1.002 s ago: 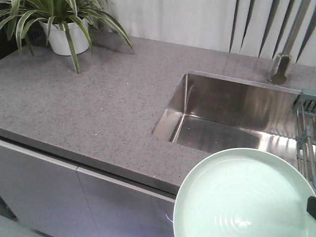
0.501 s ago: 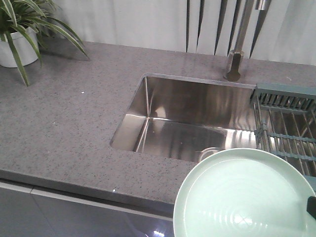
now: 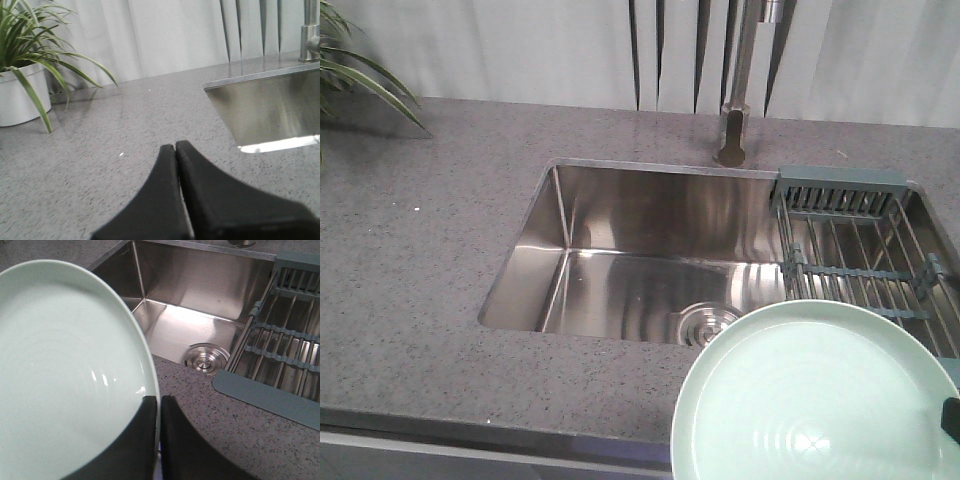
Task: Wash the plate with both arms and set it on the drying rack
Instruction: 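Turn and approach the steel sink with the plate in the right gripper, then position the base in front of the sink and drying rack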
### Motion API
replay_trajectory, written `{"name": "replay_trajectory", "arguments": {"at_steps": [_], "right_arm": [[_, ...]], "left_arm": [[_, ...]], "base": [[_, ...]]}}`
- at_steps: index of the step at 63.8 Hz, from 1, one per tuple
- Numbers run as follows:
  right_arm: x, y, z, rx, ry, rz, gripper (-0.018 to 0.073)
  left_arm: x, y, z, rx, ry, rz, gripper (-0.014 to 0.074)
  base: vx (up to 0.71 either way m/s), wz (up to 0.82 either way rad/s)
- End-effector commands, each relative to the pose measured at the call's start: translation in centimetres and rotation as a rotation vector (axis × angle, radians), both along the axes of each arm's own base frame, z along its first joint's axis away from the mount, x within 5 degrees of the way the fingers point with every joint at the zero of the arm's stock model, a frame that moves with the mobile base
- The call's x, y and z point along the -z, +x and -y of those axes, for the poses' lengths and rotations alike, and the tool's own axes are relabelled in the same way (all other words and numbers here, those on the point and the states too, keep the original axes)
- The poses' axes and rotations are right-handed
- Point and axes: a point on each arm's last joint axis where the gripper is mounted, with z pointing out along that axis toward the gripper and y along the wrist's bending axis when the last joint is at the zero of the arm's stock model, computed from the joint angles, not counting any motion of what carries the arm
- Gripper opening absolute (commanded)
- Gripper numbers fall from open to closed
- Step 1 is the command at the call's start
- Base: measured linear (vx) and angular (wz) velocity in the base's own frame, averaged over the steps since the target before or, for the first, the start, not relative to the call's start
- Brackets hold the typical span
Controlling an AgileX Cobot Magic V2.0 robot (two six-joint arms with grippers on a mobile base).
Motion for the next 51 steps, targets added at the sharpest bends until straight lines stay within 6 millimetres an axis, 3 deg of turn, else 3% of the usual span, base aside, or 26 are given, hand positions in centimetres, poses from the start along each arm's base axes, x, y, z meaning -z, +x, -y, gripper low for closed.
{"name": "replay_trajectory", "arguments": {"at_steps": [1,51], "right_arm": [[-1.21,0.38,0.05,0.024,0.030,0.071,-0.0004],[-1.21,0.38,0.05,0.024,0.030,0.071,-0.0004]], "left_arm": [[-1.65,-0.25,0.05,0.010,-0.019,0.115,-0.0006],[-1.65,-0.25,0.05,0.010,-0.019,0.115,-0.0006]], "base": [[0.05,-0.17],[0.04,-0.11]]}}
